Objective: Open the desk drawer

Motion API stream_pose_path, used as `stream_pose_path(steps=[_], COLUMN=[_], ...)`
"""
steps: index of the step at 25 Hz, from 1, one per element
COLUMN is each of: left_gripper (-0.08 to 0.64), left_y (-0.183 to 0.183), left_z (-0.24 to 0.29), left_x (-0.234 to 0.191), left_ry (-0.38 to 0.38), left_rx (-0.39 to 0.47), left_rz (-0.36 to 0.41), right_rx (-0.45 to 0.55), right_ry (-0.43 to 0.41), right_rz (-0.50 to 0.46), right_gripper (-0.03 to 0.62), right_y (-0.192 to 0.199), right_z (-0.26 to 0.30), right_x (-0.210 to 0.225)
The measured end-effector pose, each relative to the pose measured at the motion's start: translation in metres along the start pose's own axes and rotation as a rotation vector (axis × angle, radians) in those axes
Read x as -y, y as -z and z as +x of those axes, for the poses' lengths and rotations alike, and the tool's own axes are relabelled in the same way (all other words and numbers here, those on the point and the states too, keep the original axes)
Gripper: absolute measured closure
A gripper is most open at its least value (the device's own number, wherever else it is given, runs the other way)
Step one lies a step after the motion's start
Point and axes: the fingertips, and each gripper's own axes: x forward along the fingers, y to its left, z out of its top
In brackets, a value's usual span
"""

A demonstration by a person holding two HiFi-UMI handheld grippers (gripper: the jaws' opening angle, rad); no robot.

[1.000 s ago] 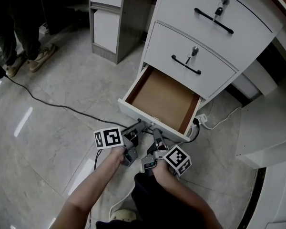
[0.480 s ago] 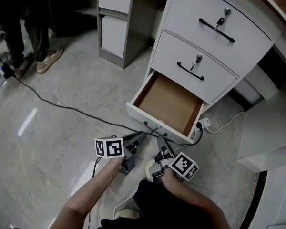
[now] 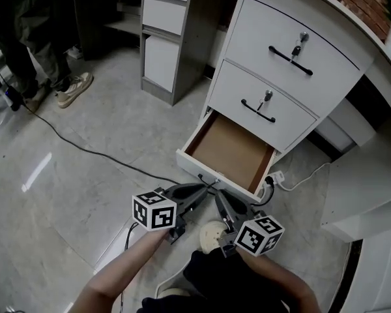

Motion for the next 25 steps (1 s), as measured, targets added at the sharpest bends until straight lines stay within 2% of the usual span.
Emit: stream_pose_path(steps=[2, 5, 9, 12, 18, 22, 25], left_gripper=[0.522, 0.525, 0.525, 0.525, 0.525, 0.525, 0.525], left_y=[-0.020, -0.047, -0.079, -0.089, -0.082, -0.077, -0.078], left_z=[0.003, 0.009, 0.024, 0.037, 0.052, 0.060, 0.064], left_x=[0.011, 0.025, 0.042, 0.052, 0.060, 0.060, 0.062], left_ry=[0.002, -0.002, 0.003, 0.013, 0.044, 0.045, 0.047], left_rx=[0.033, 0.076, 0.087, 0.082, 0.065, 0.043, 0.034], left_rz=[0.083, 0.177, 0.308, 0.356, 0.358, 0.349, 0.354], right_rx=[0.027, 0.087, 0.174, 0.187, 0.211, 0.214, 0.205], right_ry=[-0.014, 0.012, 0.091, 0.168, 0.276, 0.269, 0.265], right_rz=[-0.128, -0.283, -0.405, -0.495, -0.444, -0.396, -0.403], right_gripper=[0.575, 0.575, 0.577, 0.575, 0.575, 0.577, 0.577], right_y=[-0.020, -0.050, -0.090, -0.105, -0.115, -0.113, -0.111], right_z=[0.005, 0.010, 0.013, 0.003, -0.027, -0.031, -0.032], right_x=[-0.011, -0.015, -0.007, 0.004, 0.040, 0.044, 0.044])
